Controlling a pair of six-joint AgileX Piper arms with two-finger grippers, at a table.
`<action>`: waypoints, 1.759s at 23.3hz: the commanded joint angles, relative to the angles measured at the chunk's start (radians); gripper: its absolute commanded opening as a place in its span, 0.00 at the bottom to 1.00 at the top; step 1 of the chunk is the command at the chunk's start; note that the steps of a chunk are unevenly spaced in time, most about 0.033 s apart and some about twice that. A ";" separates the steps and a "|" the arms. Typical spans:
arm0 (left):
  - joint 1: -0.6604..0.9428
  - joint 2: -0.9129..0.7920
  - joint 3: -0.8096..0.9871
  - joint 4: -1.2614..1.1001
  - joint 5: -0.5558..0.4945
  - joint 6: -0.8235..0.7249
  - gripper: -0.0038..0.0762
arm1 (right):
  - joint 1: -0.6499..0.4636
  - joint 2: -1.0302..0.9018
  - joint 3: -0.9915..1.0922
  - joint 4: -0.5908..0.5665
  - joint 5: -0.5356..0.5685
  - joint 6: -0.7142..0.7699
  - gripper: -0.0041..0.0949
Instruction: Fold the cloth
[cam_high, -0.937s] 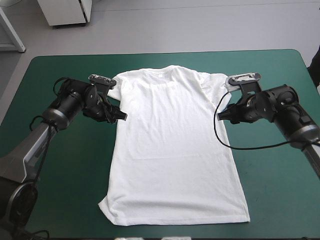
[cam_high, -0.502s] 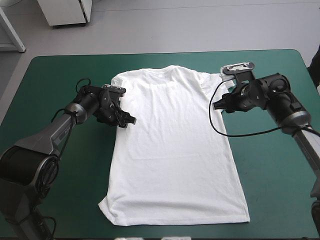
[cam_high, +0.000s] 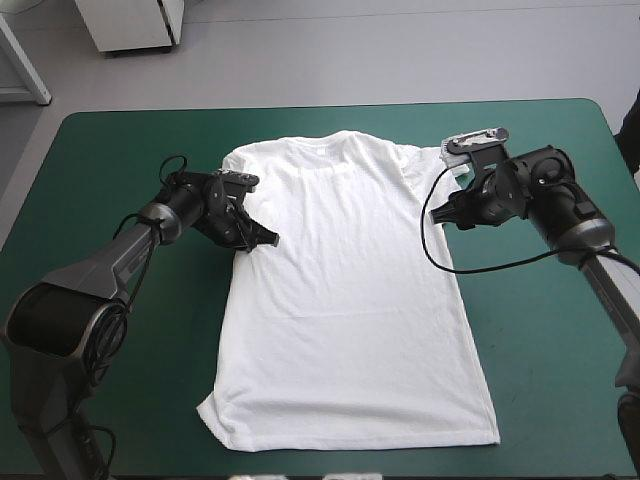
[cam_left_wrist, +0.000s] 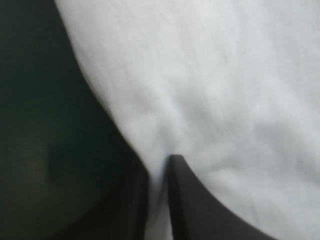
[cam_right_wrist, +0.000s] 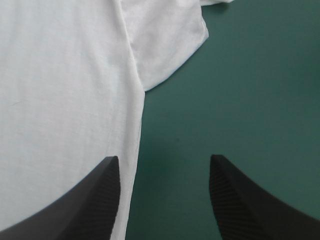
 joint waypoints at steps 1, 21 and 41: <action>-0.004 -0.002 -0.005 -0.024 -0.017 0.010 0.04 | 0.001 0.004 -0.030 -0.025 -0.022 0.015 0.56; -0.004 0.001 -0.005 -0.070 -0.019 0.049 0.04 | 0.002 0.339 -0.030 0.149 -0.112 -0.010 0.29; -0.002 -0.237 -0.177 -0.024 0.142 0.080 0.04 | -0.031 0.184 -0.299 0.184 0.052 -0.049 0.03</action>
